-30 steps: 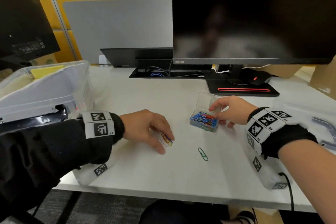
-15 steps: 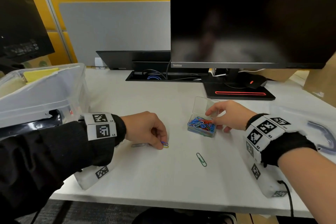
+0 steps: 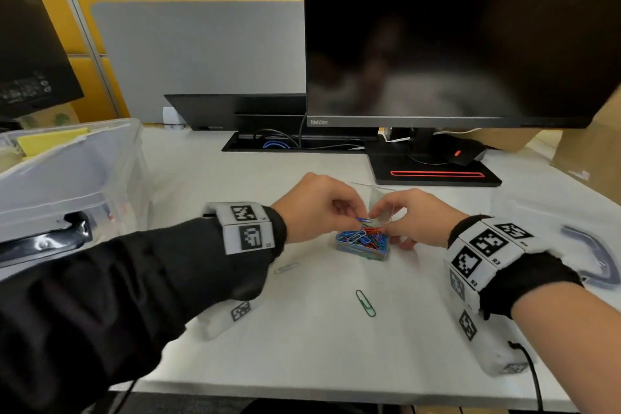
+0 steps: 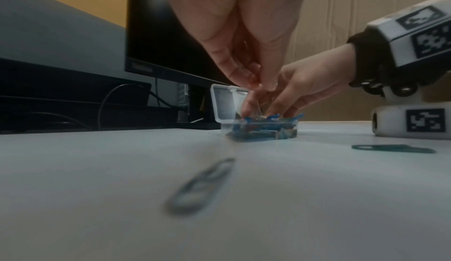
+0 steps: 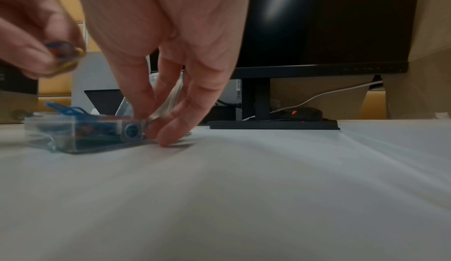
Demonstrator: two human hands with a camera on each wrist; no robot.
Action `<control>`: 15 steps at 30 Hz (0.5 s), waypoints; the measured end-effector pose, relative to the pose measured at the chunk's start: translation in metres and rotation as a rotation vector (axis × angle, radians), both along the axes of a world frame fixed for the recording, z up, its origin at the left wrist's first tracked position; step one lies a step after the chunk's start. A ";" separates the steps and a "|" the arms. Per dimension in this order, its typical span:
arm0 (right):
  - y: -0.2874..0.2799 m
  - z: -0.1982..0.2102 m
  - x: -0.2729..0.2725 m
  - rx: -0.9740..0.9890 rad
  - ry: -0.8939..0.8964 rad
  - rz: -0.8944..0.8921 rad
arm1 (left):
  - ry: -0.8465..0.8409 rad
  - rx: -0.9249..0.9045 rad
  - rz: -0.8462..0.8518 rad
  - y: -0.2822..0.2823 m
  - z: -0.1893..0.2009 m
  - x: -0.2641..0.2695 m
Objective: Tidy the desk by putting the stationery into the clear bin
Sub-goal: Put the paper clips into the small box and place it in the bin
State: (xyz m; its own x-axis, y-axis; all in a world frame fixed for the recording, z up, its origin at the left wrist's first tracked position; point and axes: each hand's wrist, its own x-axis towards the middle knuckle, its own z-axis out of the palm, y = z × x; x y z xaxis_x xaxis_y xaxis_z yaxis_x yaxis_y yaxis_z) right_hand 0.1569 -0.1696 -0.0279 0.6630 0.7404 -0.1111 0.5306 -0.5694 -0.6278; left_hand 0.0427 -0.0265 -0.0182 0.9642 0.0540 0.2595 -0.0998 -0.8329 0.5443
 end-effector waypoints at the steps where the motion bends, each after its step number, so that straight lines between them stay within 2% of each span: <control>1: 0.000 0.000 0.000 0.011 0.003 0.008 | 0.010 0.014 -0.004 -0.005 0.000 0.007; 4: -0.004 0.002 -0.001 0.031 0.020 0.022 | 0.084 0.069 0.017 -0.012 0.002 0.017; 7: -0.006 -0.001 -0.002 0.091 -0.031 -0.007 | 0.089 0.148 0.110 -0.005 0.001 0.006; 12: -0.013 0.000 -0.011 0.235 -0.309 -0.133 | 0.189 0.226 0.291 0.034 -0.007 -0.047; 15: -0.018 0.006 -0.026 0.243 -0.272 -0.109 | 0.298 0.203 0.372 0.055 -0.009 -0.084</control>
State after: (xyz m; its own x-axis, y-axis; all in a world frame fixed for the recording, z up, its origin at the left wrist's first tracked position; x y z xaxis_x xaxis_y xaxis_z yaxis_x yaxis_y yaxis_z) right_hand 0.1306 -0.1872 -0.0217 0.7205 0.6470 0.2495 0.6408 -0.4839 -0.5960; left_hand -0.0416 0.0280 -0.0271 0.9231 0.3841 0.0171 0.3577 -0.8743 0.3280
